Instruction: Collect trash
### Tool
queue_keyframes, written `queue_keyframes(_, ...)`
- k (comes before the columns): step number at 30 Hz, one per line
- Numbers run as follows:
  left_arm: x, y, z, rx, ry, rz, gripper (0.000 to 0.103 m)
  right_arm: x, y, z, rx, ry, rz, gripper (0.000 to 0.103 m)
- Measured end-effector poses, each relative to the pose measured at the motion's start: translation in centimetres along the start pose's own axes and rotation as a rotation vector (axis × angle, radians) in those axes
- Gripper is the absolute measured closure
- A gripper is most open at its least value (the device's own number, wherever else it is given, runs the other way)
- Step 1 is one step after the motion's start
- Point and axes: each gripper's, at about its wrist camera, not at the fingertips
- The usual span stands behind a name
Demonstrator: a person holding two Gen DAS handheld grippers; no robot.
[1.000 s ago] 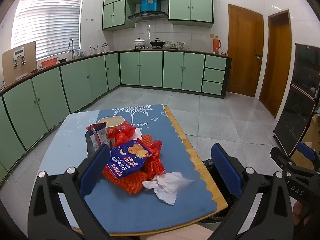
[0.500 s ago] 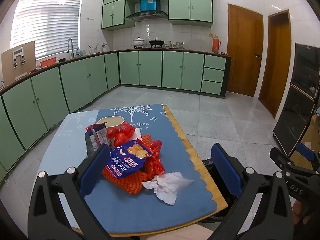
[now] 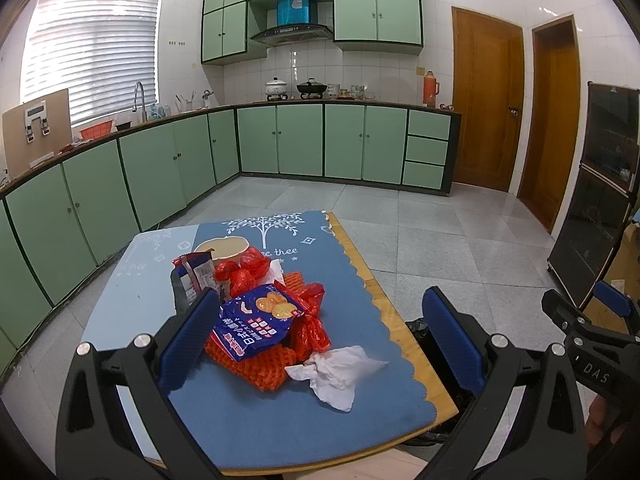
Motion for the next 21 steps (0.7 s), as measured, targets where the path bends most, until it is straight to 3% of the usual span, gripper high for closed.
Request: queue_keyframes(21,-0.04,-0.11,-0.05,0.009,0.004,-0.003,0.005,0.09,0.01,-0.02,0.003,-0.001,-0.002,0.006)
Point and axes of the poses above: each gripper's, at about its wrist camera, not at the fingertips, and x roughly the way its jaws point, y to its right, z to its underside, and after that the axes turned 6 degrees about z, right-handed
